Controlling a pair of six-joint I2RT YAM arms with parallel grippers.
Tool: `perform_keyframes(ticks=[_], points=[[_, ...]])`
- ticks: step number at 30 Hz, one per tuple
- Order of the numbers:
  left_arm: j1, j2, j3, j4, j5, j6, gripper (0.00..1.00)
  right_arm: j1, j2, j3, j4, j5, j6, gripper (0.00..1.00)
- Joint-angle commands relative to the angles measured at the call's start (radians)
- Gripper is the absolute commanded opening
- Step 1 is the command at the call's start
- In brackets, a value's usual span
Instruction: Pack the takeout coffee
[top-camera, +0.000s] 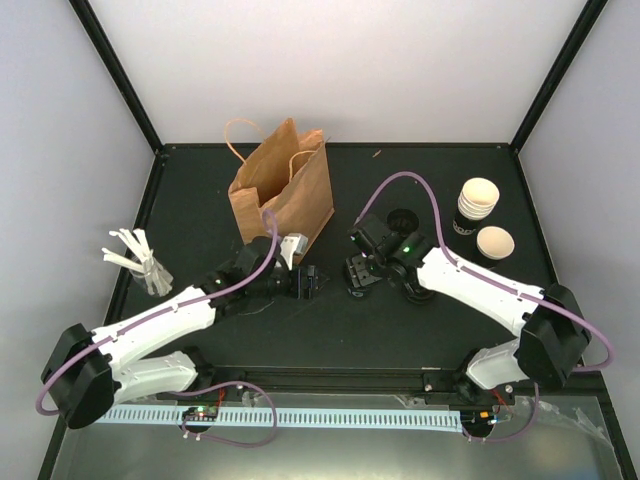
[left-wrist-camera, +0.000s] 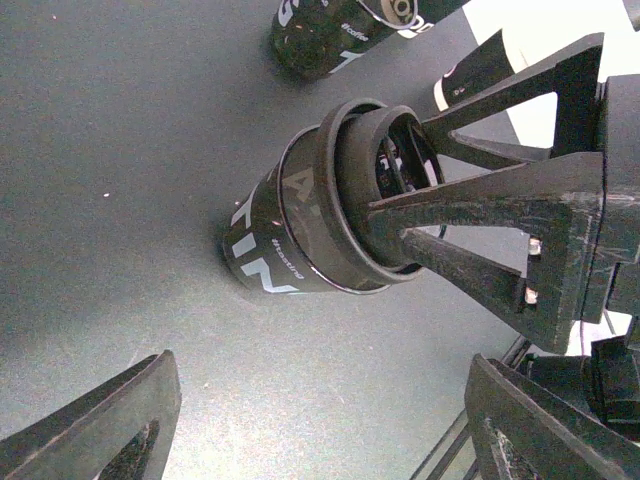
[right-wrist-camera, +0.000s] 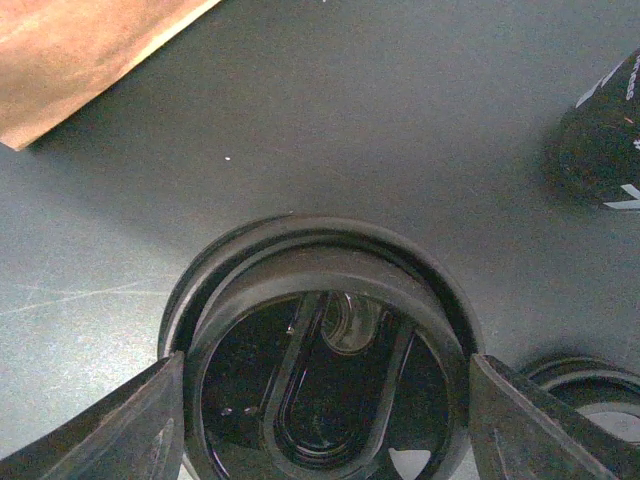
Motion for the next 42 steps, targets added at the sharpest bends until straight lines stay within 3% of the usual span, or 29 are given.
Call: perform_keyframes(ticks=[1, 17, 42], points=[[0.014, 0.010, -0.012, 0.050, 0.045, -0.015, 0.79, 0.012, 0.019, 0.032, 0.013, 0.032, -0.001, 0.62], [0.022, 0.059, -0.047, 0.124, 0.096, -0.021, 0.67, 0.029, 0.069, 0.038, 0.025, 0.023, -0.012, 0.61], [0.022, 0.072, -0.054, 0.130, 0.097, -0.011, 0.64, 0.035, 0.096, -0.003, -0.042, 0.050, -0.016, 0.60]])
